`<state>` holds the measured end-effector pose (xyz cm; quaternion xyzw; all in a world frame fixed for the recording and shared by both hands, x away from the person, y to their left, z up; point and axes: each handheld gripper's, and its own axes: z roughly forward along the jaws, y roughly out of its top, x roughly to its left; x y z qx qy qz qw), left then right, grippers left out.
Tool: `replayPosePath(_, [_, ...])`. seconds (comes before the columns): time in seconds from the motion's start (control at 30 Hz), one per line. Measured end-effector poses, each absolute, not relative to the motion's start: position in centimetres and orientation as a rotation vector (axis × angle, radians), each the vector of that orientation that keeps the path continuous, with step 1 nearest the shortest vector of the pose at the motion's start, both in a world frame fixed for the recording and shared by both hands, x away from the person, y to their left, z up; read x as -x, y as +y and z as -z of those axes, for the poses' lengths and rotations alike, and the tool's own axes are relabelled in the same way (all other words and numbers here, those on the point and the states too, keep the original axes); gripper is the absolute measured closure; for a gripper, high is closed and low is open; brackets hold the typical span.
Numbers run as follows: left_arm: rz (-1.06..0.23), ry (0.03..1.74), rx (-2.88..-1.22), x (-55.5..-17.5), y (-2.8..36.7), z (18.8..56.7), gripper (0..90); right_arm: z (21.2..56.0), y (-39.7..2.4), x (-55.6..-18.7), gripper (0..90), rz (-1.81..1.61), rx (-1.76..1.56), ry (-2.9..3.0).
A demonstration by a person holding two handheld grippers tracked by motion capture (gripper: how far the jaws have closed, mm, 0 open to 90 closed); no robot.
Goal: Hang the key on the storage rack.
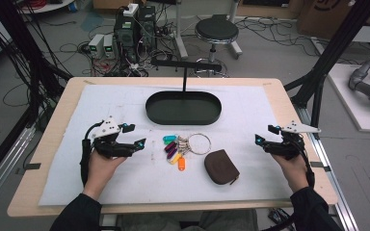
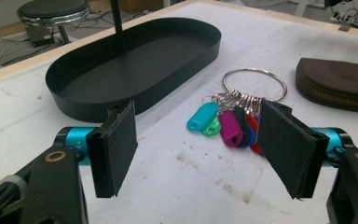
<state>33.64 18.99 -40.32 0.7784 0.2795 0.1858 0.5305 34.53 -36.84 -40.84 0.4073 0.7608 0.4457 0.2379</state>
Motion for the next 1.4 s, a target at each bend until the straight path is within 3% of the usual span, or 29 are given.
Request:
replayPosePath(0.33, [-0.397, 0.628, -1.872, -34.0, 18.1, 40.1, 30.8, 41.1, -36.9, -34.7, 27.6, -1.230, -1.119, 2.086])
replayPosePath(0.63, [-0.328, 0.607, -1.931, -35.0, 14.9, 40.1, 30.8, 41.4, -37.3, -35.0, 27.5, -1.210, -1.128, 2.092])
replayPosePath(1.4, [-0.288, 0.543, -2.030, -39.0, 5.8, 39.6, 49.6, 41.8, -37.4, -35.5, 27.5, -1.203, -1.134, 2.103])
